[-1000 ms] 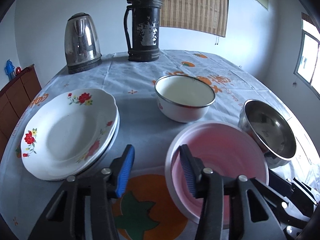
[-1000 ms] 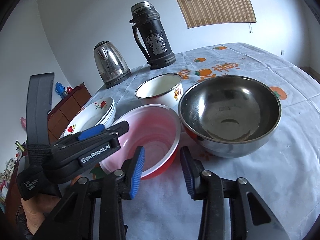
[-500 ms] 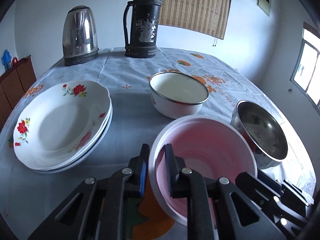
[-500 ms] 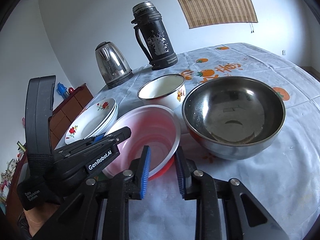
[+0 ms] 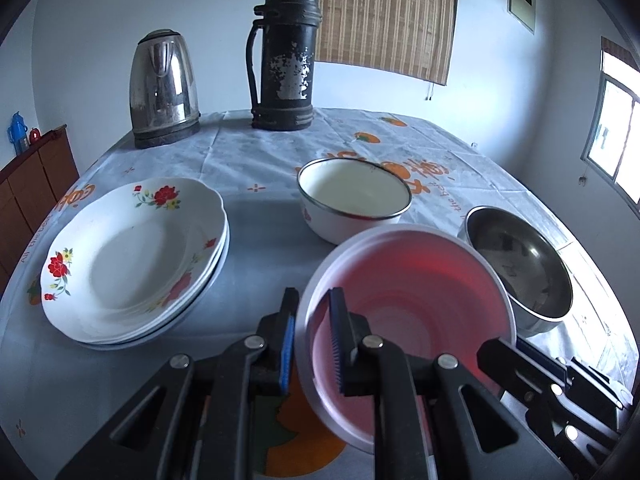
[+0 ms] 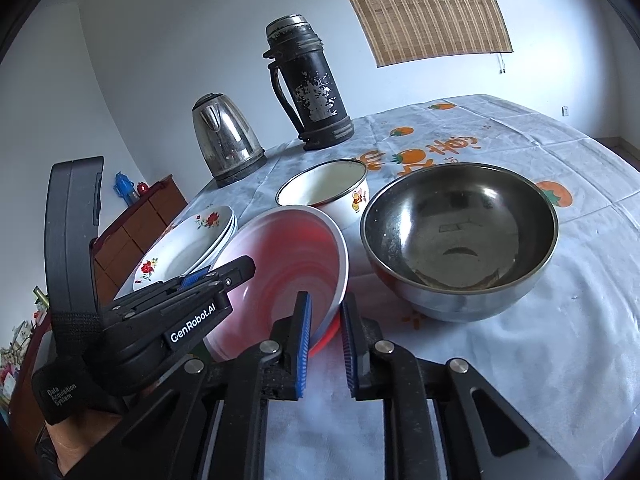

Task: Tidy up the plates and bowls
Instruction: 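Lift the pink basin with both tools and carry it toward the steel bowl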

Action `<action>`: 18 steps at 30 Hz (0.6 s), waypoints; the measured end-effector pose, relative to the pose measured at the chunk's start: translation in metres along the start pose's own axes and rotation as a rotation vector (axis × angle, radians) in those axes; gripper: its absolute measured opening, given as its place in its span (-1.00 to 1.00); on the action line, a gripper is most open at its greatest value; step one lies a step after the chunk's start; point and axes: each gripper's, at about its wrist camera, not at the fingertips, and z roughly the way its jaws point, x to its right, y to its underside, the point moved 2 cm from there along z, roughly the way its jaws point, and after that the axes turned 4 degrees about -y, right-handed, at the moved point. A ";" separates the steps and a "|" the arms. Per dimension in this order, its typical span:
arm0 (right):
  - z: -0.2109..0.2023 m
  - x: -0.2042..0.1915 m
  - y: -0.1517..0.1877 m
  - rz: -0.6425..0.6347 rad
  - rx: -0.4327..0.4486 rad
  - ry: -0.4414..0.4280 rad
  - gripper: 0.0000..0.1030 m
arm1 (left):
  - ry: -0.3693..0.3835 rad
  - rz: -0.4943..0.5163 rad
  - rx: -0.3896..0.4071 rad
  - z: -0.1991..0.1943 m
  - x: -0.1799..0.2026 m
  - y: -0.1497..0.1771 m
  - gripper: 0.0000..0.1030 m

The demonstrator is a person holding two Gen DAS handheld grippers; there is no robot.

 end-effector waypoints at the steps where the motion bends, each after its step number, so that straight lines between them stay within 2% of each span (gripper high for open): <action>1: -0.001 0.000 0.000 -0.002 0.003 0.000 -0.69 | 0.001 0.000 0.002 0.000 0.000 0.000 -0.73; 18: -0.010 -0.004 0.000 -0.022 0.036 0.003 -0.73 | -0.013 0.007 0.057 -0.013 0.002 -0.002 -0.73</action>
